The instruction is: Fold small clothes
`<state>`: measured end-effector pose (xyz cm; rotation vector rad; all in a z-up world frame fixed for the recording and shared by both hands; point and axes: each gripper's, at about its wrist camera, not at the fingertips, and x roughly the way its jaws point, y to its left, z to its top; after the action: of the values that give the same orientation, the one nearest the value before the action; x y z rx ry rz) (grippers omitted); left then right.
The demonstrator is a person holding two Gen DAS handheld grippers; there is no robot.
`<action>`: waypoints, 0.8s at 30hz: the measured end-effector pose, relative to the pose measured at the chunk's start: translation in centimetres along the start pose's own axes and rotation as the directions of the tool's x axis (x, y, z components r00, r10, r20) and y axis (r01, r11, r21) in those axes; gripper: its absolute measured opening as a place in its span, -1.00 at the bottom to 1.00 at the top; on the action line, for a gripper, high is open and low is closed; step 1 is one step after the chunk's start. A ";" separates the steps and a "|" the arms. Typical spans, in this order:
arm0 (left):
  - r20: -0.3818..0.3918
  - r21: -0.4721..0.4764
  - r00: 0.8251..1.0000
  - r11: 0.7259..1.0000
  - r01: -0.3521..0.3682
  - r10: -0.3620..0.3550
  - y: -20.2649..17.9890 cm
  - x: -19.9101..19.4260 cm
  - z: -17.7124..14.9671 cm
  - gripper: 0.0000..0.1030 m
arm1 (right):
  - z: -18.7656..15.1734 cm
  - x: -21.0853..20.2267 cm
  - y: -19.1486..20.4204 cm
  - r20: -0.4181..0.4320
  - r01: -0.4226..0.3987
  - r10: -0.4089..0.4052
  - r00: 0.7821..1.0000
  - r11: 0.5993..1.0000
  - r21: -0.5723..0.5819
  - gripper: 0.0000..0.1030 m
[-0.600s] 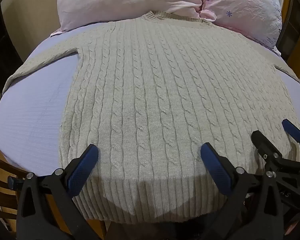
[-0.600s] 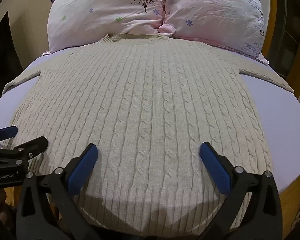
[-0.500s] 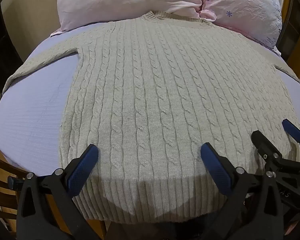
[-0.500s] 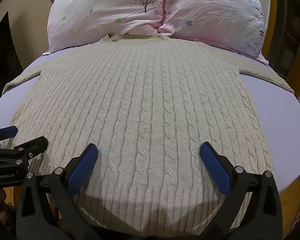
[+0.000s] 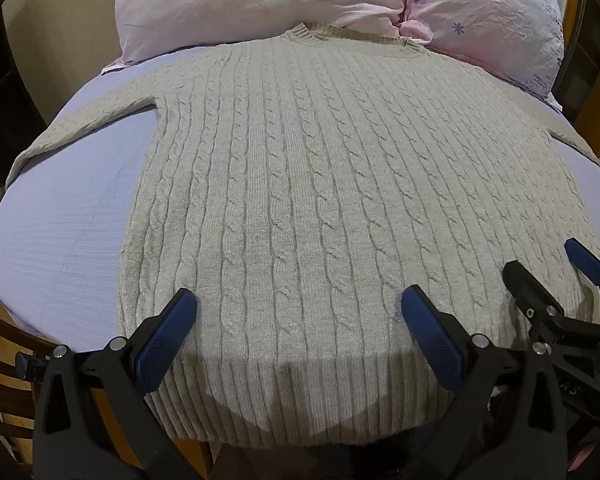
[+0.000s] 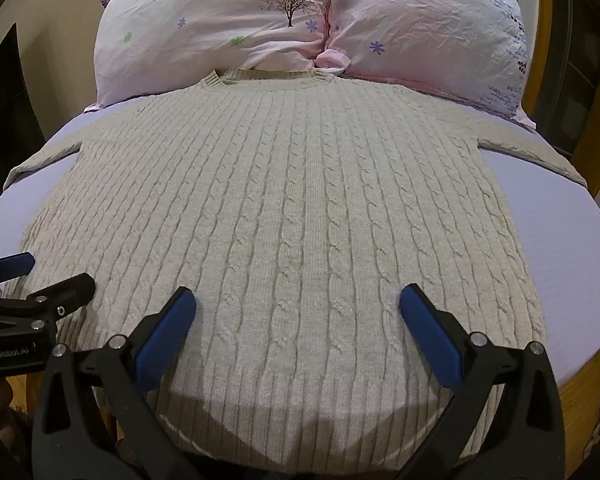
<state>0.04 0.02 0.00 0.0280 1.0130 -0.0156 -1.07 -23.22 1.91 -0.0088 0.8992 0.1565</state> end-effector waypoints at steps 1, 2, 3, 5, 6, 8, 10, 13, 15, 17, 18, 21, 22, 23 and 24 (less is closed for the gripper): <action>0.001 0.000 1.000 1.000 0.000 0.000 0.0 -0.1 0.0 0.97 | 0.0 0.0 0.0 0.000 0.000 0.000 1.000 1.000 0.000 0.97; 0.002 0.000 1.000 1.000 0.000 0.000 0.1 -0.2 0.0 0.97 | -0.1 0.0 0.0 0.001 0.000 0.000 1.000 1.000 0.000 0.97; 0.001 0.001 1.000 1.000 0.000 0.000 0.0 -0.1 -0.1 0.97 | -0.1 0.0 0.0 0.001 0.000 0.000 1.000 1.000 0.000 0.97; 0.002 0.001 1.000 1.000 0.000 0.000 -0.1 -0.1 -0.1 0.97 | -0.2 0.1 0.0 0.003 0.000 0.000 1.000 1.000 -0.001 0.97; 0.002 0.001 1.000 1.000 0.000 0.000 -0.1 -0.1 -0.1 0.97 | -0.3 0.1 -0.1 0.003 0.000 0.000 1.000 1.000 -0.001 0.97; 0.003 0.001 1.000 1.000 0.000 0.000 -0.1 -0.1 -0.1 0.97 | 0.1 -0.1 0.0 0.004 0.000 0.000 1.000 1.000 -0.001 0.97; 0.003 0.001 1.000 1.000 0.000 0.000 -0.1 -0.2 -0.1 0.97 | 0.1 -0.1 0.0 0.004 0.000 0.000 1.000 1.000 -0.001 0.97; 0.004 0.001 1.000 1.000 0.000 0.000 -0.1 -0.2 -0.1 0.97 | 0.0 -0.1 -0.1 0.006 0.000 0.000 1.000 1.000 -0.001 0.97; 0.004 0.001 1.000 1.000 -0.001 0.001 -0.1 -0.2 -0.1 0.97 | 0.0 -0.1 -0.1 0.006 0.000 0.000 1.000 1.000 -0.001 0.97; 0.005 0.001 1.000 1.000 -0.001 0.001 -0.1 -0.2 -0.1 0.97 | 0.1 -0.1 -0.1 0.007 0.000 0.000 1.000 1.000 -0.001 0.97; 0.005 0.001 1.000 1.000 -0.001 0.001 -0.1 -0.2 -0.1 0.97 | 0.0 -0.1 -0.1 0.007 0.000 0.000 1.000 1.000 -0.001 0.97; 0.006 0.001 1.000 1.000 -0.001 0.001 -0.1 -0.2 -0.1 0.97 | 0.0 -0.1 -0.1 0.008 0.000 0.000 1.000 1.000 -0.001 0.97; 0.006 0.001 1.000 1.000 -0.001 0.001 -0.1 -0.2 -0.1 0.97 | 0.0 -0.1 -0.1 0.008 0.000 0.000 1.000 1.000 -0.001 0.97; 0.006 0.001 1.000 1.000 -0.001 0.001 -0.1 -0.2 -0.1 0.97 | 0.0 -0.1 -0.1 0.008 0.000 0.000 1.000 1.000 -0.001 0.97; 0.006 0.001 1.000 1.000 -0.001 0.001 -0.1 -0.2 -0.1 0.97 | 0.0 -0.1 -0.1 0.009 0.000 0.000 1.000 1.000 -0.001 0.97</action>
<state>-0.18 -0.07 0.08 0.0295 1.0069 -0.0157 -1.13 -23.33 2.03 -0.0090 0.8906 0.1567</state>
